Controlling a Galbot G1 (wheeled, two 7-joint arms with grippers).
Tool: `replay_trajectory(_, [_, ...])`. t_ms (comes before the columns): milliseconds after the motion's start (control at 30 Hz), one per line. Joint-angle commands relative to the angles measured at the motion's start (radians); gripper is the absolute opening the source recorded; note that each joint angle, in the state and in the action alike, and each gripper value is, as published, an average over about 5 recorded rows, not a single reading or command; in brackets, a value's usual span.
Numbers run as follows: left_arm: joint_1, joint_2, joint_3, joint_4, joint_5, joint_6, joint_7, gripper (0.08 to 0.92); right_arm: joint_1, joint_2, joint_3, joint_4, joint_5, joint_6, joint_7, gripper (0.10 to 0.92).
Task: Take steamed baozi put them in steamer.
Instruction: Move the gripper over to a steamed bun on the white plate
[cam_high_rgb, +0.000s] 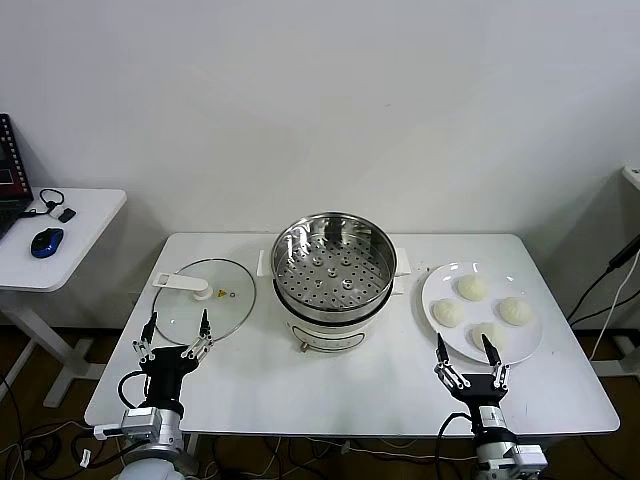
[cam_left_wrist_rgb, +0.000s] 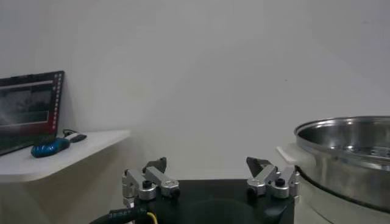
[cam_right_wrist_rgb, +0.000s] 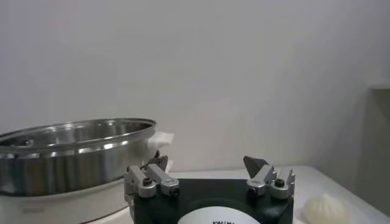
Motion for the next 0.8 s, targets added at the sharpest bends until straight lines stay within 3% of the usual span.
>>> replay_trajectory(33, [-0.005,0.004,-0.004,-0.001,-0.005,0.002,-0.001,0.823,0.097,-0.022,0.069,-0.001,0.026,-0.124,0.023,0.823])
replay_trajectory(200, [-0.011,0.006,-0.005,0.002,-0.010,0.002,0.000,0.823,0.193,-0.104,0.109,-0.012,0.104,-0.235,0.023,0.823])
replay_trajectory(500, [-0.008,0.014,-0.007,0.010,-0.026,-0.013,-0.001,0.823,0.455,-0.369,0.040,-0.122,0.110,-0.420,-0.013,0.823])
replay_trajectory(800, [-0.009,0.021,-0.010,0.017,-0.039,-0.022,-0.002,0.823,0.684,-0.646,-0.159,-0.272,0.064,-0.527,-0.206,0.823])
